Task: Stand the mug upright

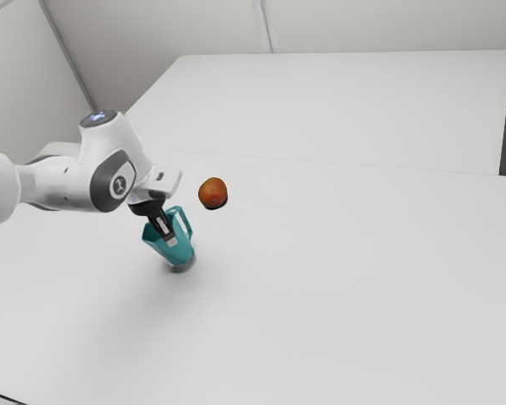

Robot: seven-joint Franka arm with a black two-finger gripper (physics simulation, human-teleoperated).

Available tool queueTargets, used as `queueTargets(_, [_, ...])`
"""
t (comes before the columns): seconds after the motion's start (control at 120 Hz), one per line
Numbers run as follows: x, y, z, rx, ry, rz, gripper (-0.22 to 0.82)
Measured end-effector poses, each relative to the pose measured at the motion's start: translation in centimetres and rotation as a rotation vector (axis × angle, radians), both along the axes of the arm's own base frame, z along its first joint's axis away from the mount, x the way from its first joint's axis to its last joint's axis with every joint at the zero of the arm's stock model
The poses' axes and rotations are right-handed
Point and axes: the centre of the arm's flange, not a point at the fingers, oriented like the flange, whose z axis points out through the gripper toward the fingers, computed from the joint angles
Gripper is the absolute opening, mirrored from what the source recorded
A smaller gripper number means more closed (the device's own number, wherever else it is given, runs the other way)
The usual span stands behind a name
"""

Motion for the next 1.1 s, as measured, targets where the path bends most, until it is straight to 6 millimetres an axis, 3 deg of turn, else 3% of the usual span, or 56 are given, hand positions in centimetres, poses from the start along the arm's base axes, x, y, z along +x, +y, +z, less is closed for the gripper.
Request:
queueTargets(0.192, [-0.3, 4.3, -0.2, 0.011, -0.033, 0.209, -0.18])
queueTargets(0.275, [-0.4, 5.1, -0.2, 0.022, -0.037, 0.262, -0.18])
queueTargets(0.592, [0.0, 0.8, -0.7, 0.025, -0.032, 0.300, -0.18])
queueTargets(0.833, [0.0, 0.2, -1.6, 0.032, -0.011, 0.342, -0.18])
queueTargets(1.008, [-0.1, 0.3, -1.9, 0.029, 0.001, 0.375, 0.19])
queueTargets(1.1, [-0.2, 0.3, -1.9, 0.029, 0.001, 0.389, 0.34])
